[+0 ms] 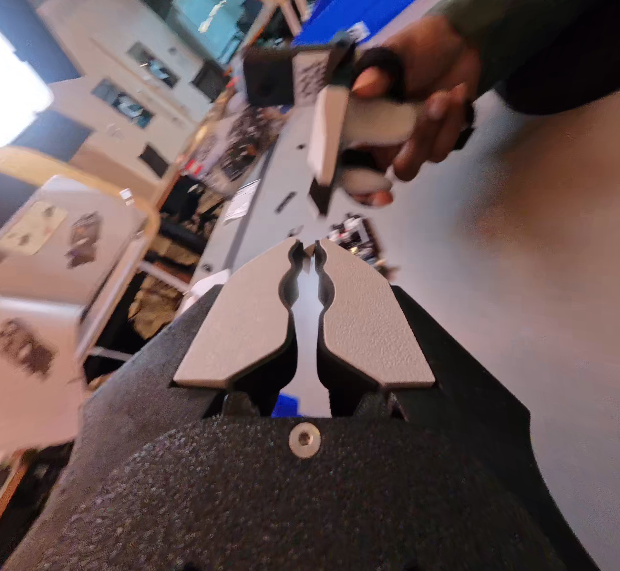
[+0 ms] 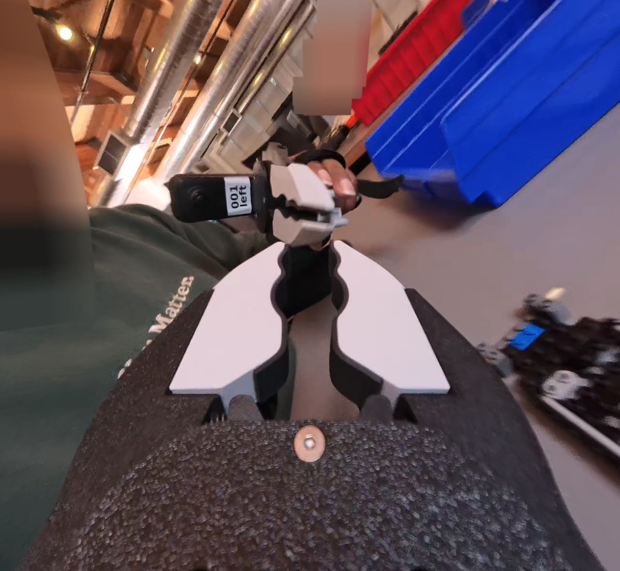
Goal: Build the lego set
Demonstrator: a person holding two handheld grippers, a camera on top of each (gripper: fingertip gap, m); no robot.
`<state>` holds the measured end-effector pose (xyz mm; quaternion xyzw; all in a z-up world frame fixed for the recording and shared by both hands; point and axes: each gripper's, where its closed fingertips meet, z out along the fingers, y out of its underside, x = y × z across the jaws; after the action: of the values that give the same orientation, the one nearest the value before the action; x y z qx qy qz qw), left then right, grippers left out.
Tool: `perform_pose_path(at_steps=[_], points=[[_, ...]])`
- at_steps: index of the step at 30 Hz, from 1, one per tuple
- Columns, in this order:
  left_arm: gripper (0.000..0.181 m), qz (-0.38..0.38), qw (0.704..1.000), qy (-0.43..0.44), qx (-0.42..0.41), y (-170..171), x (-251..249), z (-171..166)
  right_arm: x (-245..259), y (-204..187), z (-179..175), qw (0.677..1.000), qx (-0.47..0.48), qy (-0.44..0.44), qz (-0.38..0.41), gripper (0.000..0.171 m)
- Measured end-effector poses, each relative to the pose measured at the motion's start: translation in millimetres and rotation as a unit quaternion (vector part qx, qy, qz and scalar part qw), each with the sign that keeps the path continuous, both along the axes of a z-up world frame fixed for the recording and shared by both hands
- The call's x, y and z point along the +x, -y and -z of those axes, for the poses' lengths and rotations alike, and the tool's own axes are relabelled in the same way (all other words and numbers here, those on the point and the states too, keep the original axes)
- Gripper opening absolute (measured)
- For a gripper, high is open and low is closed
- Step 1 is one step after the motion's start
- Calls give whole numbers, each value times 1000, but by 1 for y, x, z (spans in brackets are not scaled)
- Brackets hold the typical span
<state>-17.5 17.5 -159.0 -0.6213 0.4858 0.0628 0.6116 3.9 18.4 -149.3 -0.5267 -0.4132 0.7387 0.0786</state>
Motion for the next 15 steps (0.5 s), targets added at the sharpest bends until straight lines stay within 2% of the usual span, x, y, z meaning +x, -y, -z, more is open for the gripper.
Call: perform_pose_path(at_steps=[3,4,6,8,10,12,15], points=[[6,-149,988,28,28,-27,-71,-25,17,-47,-10,990,91,2,105,23],[7,-206,977,47,3,-35,-99,-25,24,-65,-9,979,135,15,152,23],[14,-298,942,111,-109,-44,-147,-1,41,-100,-6,949,206,49,233,23],[54,-315,895,198,-245,-43,-161,33,57,-125,-1,921,251,80,287,22],[69,-299,865,260,-308,-41,-160,49,70,-144,13,895,290,124,316,23],[74,-291,864,261,-317,-39,-159,54,74,-156,30,877,318,166,320,23],[78,-256,883,246,-306,-37,-148,49,63,-167,58,866,349,226,276,23]])
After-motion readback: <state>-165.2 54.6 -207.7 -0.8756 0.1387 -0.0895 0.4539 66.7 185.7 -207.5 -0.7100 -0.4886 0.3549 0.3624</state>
